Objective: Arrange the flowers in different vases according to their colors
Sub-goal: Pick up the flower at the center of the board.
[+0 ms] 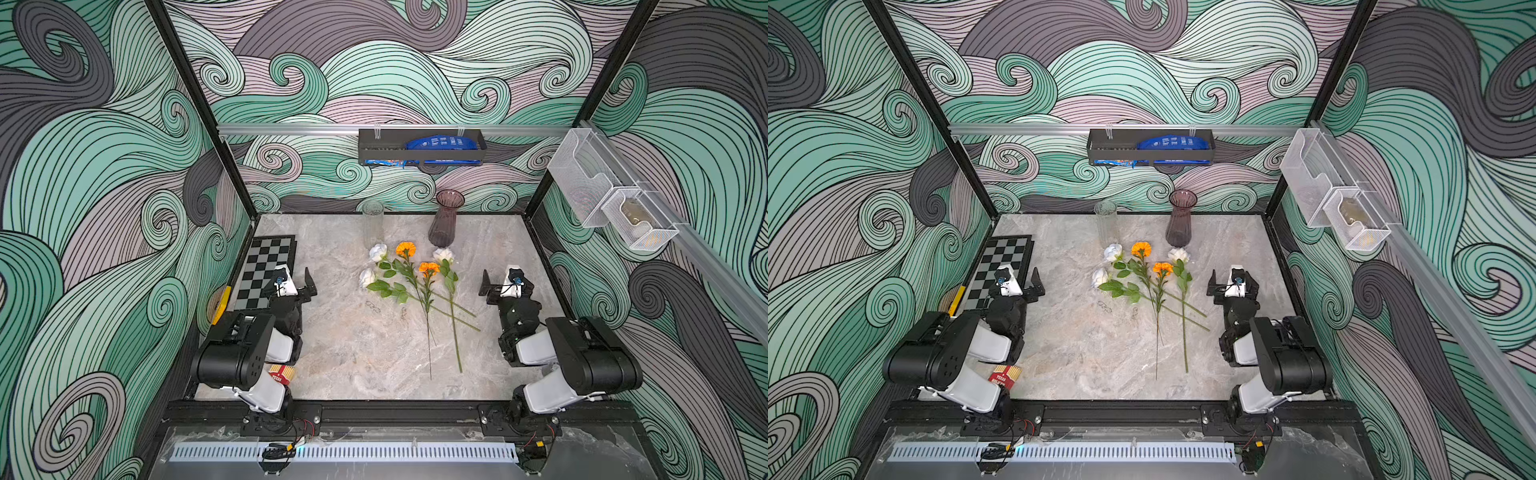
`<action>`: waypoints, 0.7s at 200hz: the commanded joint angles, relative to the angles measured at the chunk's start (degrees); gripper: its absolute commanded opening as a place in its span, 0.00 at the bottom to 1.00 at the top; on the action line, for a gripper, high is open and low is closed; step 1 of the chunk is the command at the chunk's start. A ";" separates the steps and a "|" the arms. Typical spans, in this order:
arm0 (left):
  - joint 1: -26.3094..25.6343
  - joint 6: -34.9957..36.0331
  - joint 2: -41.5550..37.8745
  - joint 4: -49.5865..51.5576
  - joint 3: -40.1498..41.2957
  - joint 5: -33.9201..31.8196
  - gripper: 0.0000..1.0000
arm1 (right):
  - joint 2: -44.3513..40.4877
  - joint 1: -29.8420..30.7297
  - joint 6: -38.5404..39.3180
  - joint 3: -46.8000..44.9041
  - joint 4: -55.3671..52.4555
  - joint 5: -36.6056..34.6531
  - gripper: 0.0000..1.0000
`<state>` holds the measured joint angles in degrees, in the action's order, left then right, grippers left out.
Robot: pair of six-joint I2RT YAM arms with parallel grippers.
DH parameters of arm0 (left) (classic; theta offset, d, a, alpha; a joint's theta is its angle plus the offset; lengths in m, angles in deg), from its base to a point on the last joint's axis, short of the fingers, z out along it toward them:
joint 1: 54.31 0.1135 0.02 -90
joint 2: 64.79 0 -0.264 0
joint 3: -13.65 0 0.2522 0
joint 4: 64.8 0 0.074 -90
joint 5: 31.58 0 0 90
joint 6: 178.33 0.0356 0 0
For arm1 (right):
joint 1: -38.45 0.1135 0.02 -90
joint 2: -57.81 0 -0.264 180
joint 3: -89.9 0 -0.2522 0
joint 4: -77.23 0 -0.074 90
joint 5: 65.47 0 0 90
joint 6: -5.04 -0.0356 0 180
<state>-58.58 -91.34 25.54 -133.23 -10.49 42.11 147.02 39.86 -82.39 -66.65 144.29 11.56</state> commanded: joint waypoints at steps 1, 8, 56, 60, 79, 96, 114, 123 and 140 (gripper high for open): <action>-0.54 1.87 0.45 -1.54 0.35 2.97 0.99 | -0.13 -0.54 -0.37 0.66 0.56 0.57 1.00; -0.45 1.86 0.39 -1.53 0.27 2.96 0.99 | -0.10 -0.45 -0.33 0.67 0.45 0.56 1.00; -0.39 1.82 0.43 -1.40 0.26 2.96 0.99 | -0.25 -0.70 -0.45 0.71 0.29 1.11 1.00; -0.39 1.85 0.45 -1.39 0.26 3.02 0.99 | -0.22 -0.65 -0.46 0.64 0.31 1.04 1.00; -0.39 1.72 0.44 -1.22 0.22 2.98 0.99 | -0.22 -0.71 -0.44 0.67 0.34 1.04 1.00; -0.39 1.77 0.46 -1.26 0.18 2.98 0.99 | -0.23 -0.71 -0.46 0.60 0.40 1.11 1.00; -0.39 1.77 0.40 -1.22 0.18 2.97 0.99 | -0.20 -0.70 -0.41 0.59 0.43 1.11 1.00; -0.39 1.77 0.43 -1.22 0.18 2.96 0.99 | -0.33 -0.71 -0.46 0.63 0.46 1.06 1.00; -0.40 1.53 0.47 -0.23 -0.32 2.88 0.99 | -0.21 -0.69 -0.44 0.59 0.42 1.10 1.00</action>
<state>-58.63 -90.31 25.54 -133.26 -10.42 44.16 147.02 39.60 -82.41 -66.65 144.09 12.26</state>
